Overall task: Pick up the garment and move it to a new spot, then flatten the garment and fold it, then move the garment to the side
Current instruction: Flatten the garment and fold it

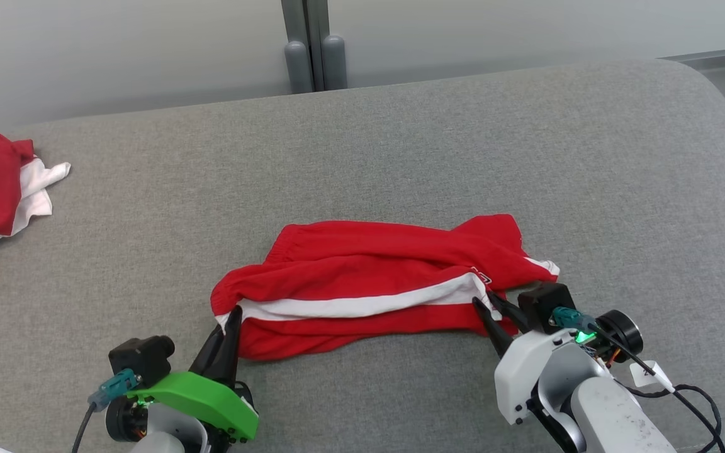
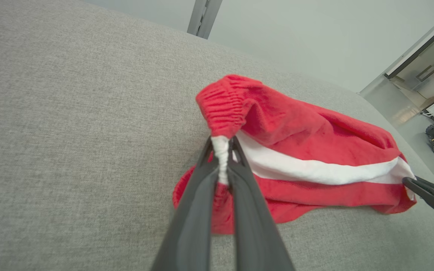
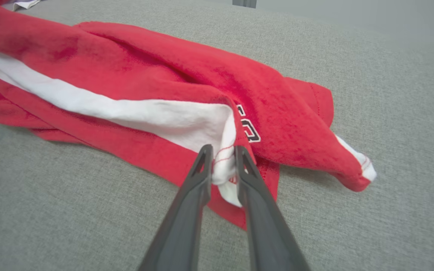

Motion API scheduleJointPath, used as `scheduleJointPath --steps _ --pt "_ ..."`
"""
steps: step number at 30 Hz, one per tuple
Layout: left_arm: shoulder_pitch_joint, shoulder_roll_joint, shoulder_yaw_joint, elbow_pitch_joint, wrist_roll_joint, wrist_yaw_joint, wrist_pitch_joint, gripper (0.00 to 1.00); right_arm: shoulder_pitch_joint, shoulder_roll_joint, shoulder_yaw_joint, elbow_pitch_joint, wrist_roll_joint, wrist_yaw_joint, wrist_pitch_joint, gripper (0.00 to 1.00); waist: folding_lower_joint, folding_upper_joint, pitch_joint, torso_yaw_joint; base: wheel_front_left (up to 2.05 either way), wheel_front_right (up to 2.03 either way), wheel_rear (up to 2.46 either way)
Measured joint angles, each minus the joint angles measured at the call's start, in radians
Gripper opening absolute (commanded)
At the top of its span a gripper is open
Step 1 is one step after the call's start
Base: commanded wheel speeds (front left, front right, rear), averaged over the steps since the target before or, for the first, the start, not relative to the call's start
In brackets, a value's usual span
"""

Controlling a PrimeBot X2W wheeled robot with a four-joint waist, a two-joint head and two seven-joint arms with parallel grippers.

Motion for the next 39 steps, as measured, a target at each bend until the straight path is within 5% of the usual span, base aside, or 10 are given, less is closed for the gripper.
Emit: scheduleJointPath --steps 4,20,30,39 --pt "0.000 0.004 0.002 -0.002 0.000 0.000 -0.001 0.00 -0.003 0.001 -0.016 0.011 -0.009 0.000 -0.007 0.00 0.0000 0.0000 -0.006 0.000 0.00 0.00 0.00" --pt "-0.075 0.096 0.030 -0.160 0.031 0.000 0.011 0.00 -0.125 -0.070 -0.048 -0.122 0.025 0.000 0.002 0.00 0.0000 0.0000 -0.055 -0.025 0.00 0.00 0.00" --pt "-0.145 0.232 0.088 -0.487 0.096 0.057 0.074 0.00 -0.206 -0.154 -0.077 -0.441 0.063 0.000 0.039 0.00 0.0000 0.0000 -0.122 -0.043 0.00 0.00 0.00" --pt "-0.250 0.324 0.111 -0.695 0.122 0.086 0.216 0.00 -0.242 -0.156 -0.112 -0.704 0.045 0.000 0.139 0.00 0.0000 0.0000 -0.133 -0.064 0.00 0.00 0.00"
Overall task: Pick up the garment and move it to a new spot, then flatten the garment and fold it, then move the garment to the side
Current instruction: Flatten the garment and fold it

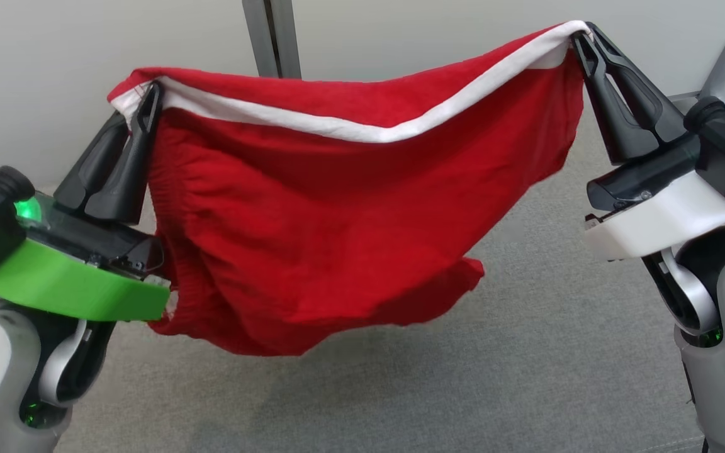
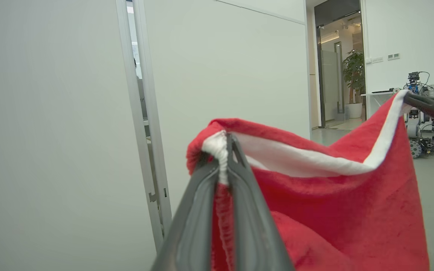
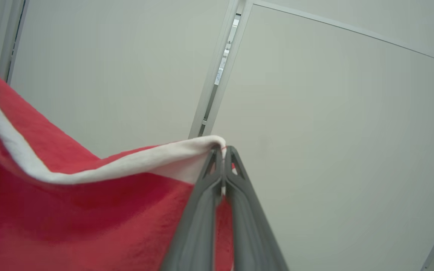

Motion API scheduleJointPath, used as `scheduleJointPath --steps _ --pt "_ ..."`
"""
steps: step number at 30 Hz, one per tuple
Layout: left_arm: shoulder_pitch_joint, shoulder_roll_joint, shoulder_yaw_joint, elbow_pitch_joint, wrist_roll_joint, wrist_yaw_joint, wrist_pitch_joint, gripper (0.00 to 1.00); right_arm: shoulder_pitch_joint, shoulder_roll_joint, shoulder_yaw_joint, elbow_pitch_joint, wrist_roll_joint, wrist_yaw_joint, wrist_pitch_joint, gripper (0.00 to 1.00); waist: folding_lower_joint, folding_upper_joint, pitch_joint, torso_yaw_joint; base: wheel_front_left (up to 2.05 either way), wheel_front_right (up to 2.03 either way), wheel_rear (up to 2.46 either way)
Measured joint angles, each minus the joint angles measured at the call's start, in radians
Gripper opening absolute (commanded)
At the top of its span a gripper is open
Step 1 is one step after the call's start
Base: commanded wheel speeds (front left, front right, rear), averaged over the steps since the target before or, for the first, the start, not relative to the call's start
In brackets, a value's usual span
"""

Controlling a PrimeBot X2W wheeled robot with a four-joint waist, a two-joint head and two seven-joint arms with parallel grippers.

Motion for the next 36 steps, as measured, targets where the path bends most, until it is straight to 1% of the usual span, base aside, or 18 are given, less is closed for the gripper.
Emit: scheduleJointPath --steps 3,6,9,12,14,16,18,21,23,26,30,33,36 --pt "-0.046 0.003 -0.007 0.004 -0.011 -0.013 0.036 0.00 -0.014 0.002 0.016 0.002 0.002 0.000 0.032 0.00 0.0000 0.0000 0.017 -0.004 0.00 0.00 0.00" --pt "-0.114 0.001 -0.018 0.048 -0.026 -0.041 0.068 0.00 -0.054 0.011 0.032 0.041 0.020 0.000 0.043 0.00 0.0000 0.0000 0.046 -0.008 0.00 0.00 0.00" --pt "-0.206 -0.013 -0.026 0.119 -0.034 -0.071 0.094 0.00 -0.137 0.016 0.035 0.125 0.027 0.000 0.032 0.00 0.0000 0.0000 0.089 -0.012 0.00 0.00 0.00" --pt "-0.338 -0.036 -0.031 0.218 -0.030 -0.102 0.104 0.00 -0.263 0.021 0.032 0.244 0.027 0.000 0.002 0.00 0.0000 0.0000 0.142 -0.017 0.00 0.00 0.00" --pt "-0.442 -0.054 -0.040 0.304 -0.017 -0.125 0.102 0.00 -0.372 0.033 0.018 0.336 0.010 0.000 -0.037 0.00 0.0000 0.0000 0.183 -0.021 0.00 0.00 0.00" --pt "-0.541 -0.073 -0.045 0.385 0.009 -0.137 0.081 0.00 -0.481 0.042 0.001 0.417 -0.021 0.000 -0.081 0.00 0.0000 0.0000 0.219 -0.025 0.00 0.00 0.00" --pt "-0.648 -0.102 -0.044 0.478 0.033 -0.147 0.035 0.00 -0.590 0.065 -0.019 0.503 -0.058 0.000 -0.135 0.00 0.0000 0.0000 0.260 -0.031 0.00 0.00 0.00" --pt "-0.763 -0.146 -0.043 0.599 0.044 -0.158 -0.034 0.00 -0.691 0.099 -0.033 0.602 -0.097 0.000 -0.196 0.00 0.0000 0.0000 0.316 -0.039 0.00 0.00 0.00" --pt "-0.803 -0.167 -0.058 0.669 0.051 -0.163 -0.067 0.00 -0.725 0.117 -0.035 0.658 -0.116 0.000 -0.229 0.00 0.0000 0.0000 0.351 -0.044 0.00 0.00 0.00" --pt "-0.805 -0.200 -0.092 0.765 0.043 -0.171 -0.110 0.00 -0.725 0.140 -0.028 0.736 -0.122 0.000 -0.275 0.00 0.0001 0.0000 0.403 -0.052 0.00 0.00 0.00" --pt "-0.734 -0.215 -0.158 0.840 0.023 -0.175 -0.163 0.00 -0.645 0.149 0.015 0.819 -0.124 0.000 -0.328 0.00 0.0001 0.0000 0.463 -0.060 0.00 0.00 0.00" --pt "-0.654 -0.210 -0.199 0.848 -0.018 -0.176 -0.201 0.00 -0.569 0.155 0.052 0.860 -0.118 0.000 -0.359 0.00 0.0002 0.0000 0.493 -0.064 0.00 0.00 0.00" --pt "-0.577 -0.191 -0.213 0.819 -0.058 -0.176 -0.235 0.00 -0.506 0.153 0.068 0.869 -0.107 0.000 -0.385 0.00 0.0002 0.0000 0.500 -0.063 0.00 0.00 0.00"
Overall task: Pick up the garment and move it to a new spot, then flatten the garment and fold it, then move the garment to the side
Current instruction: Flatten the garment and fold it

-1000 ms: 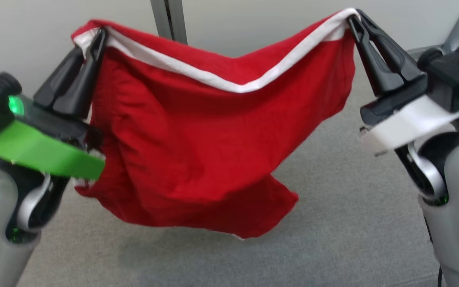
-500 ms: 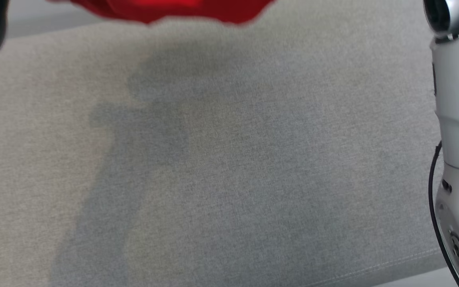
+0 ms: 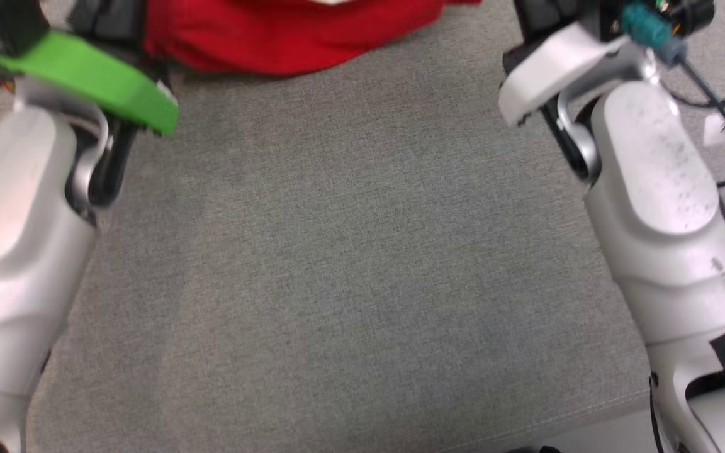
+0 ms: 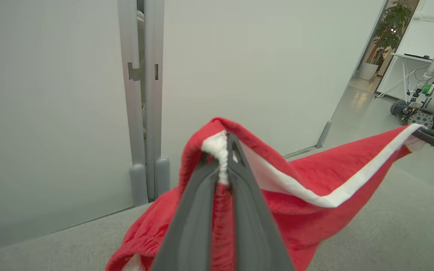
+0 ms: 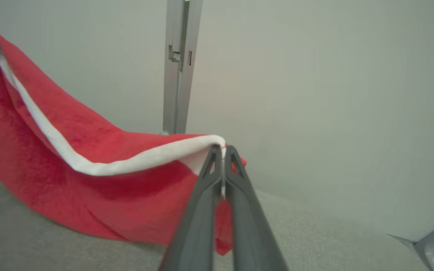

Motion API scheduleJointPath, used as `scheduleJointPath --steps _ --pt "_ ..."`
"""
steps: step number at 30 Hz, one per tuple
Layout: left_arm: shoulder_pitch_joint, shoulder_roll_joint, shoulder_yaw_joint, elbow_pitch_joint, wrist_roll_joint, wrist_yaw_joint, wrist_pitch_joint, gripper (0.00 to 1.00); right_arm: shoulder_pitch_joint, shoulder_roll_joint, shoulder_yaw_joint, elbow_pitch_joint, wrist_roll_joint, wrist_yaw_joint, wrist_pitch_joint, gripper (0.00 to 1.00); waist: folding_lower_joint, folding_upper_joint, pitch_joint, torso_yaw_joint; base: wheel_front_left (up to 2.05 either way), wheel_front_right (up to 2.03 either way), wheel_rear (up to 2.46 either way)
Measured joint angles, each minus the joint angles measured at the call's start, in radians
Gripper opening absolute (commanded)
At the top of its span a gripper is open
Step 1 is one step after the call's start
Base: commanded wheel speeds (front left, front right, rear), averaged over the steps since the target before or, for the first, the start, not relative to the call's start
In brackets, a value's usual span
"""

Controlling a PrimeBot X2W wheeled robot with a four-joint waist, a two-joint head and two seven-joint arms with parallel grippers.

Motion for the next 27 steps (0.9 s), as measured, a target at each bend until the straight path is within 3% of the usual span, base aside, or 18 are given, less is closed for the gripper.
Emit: scheduleJointPath --steps 7,14,20,27 --pt "0.234 0.027 -0.003 -0.112 -0.031 0.000 -0.021 0.00 0.189 -0.027 0.020 -0.063 0.044 0.000 -0.011 0.00 -0.0001 0.0000 -0.054 0.008 0.00 0.00 0.00" --pt "0.486 -0.028 0.065 -0.273 -0.012 0.008 -0.023 0.00 0.411 -0.048 -0.019 -0.221 0.074 0.000 0.041 0.00 -0.0002 0.0000 -0.156 0.029 0.00 0.00 0.00" --pt "0.697 -0.040 0.084 -0.405 -0.007 0.050 -0.023 0.00 0.597 -0.069 -0.030 -0.417 0.089 0.000 0.142 0.00 -0.0003 0.0000 -0.261 0.034 0.00 0.00 0.00" --pt "0.927 -0.006 0.075 -0.587 -0.008 0.149 -0.010 0.00 0.839 -0.078 -0.080 -0.702 0.115 0.000 0.292 0.00 -0.0003 0.0000 -0.379 0.033 0.00 0.00 0.00"
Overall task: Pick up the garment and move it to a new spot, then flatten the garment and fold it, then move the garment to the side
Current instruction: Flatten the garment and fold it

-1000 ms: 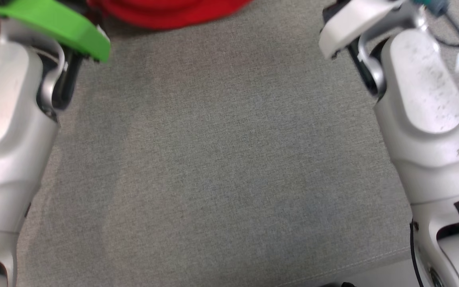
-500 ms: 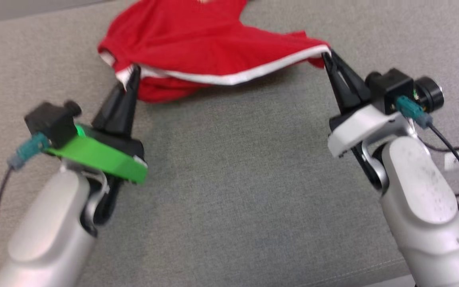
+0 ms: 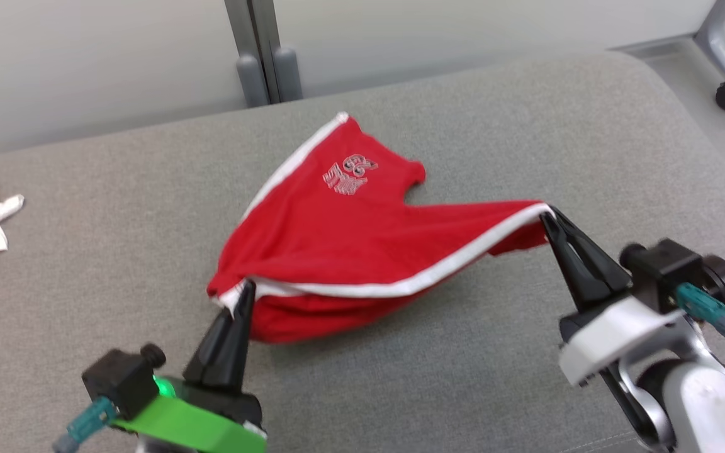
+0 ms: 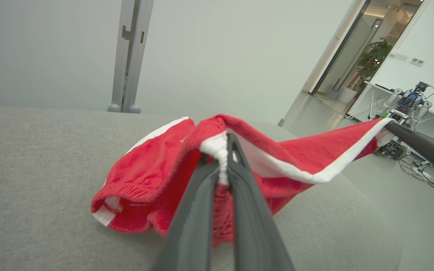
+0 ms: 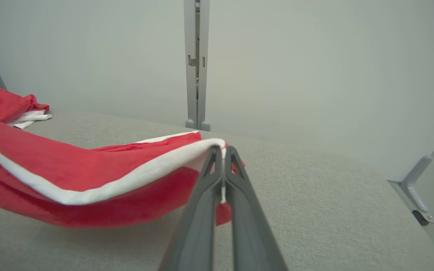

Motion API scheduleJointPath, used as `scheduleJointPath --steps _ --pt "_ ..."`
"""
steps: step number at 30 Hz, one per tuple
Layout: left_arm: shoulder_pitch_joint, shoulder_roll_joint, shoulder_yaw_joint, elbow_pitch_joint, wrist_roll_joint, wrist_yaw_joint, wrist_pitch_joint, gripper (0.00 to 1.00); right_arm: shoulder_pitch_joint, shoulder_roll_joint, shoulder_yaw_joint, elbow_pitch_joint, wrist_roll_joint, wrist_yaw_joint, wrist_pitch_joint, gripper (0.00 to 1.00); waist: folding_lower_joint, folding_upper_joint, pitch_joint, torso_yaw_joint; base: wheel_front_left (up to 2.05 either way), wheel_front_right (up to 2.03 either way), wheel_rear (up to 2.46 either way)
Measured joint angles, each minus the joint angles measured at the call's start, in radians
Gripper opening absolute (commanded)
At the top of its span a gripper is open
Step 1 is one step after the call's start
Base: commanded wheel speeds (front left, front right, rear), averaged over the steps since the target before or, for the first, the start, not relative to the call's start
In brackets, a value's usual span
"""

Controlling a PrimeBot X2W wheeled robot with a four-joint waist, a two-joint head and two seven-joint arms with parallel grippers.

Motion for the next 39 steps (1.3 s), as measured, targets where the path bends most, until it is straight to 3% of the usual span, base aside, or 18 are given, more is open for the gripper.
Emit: scheduleJointPath --steps 5,12,23,32,39 --pt "0.100 0.003 -0.036 -0.078 -0.023 0.043 0.044 0.00 0.111 -0.002 -0.047 -0.110 0.010 0.000 0.088 0.00 0.0000 0.0000 -0.047 0.015 0.00 0.00 0.00" --pt "0.115 -0.050 -0.064 -0.042 -0.063 0.051 0.064 0.00 0.038 -0.046 -0.039 -0.042 0.003 0.000 0.130 0.00 0.0000 0.0000 -0.025 0.053 0.00 0.00 0.00" --pt "-0.009 -0.197 -0.033 0.131 -0.147 0.054 0.055 0.00 -0.401 -0.084 0.095 0.331 0.007 0.000 0.151 0.00 0.0000 0.0000 0.112 0.127 0.00 0.00 0.00" --pt "-0.169 -0.273 0.012 0.256 -0.183 0.040 0.050 0.00 -0.732 -0.109 0.198 0.633 0.012 0.000 0.128 0.00 0.0000 0.0000 0.228 0.206 0.00 0.00 0.00" --pt "-0.256 -0.310 0.014 0.344 -0.207 0.005 0.036 0.00 -0.871 -0.118 0.264 0.841 0.022 0.000 0.081 0.00 0.0001 0.0000 0.307 0.272 0.00 0.00 0.00"
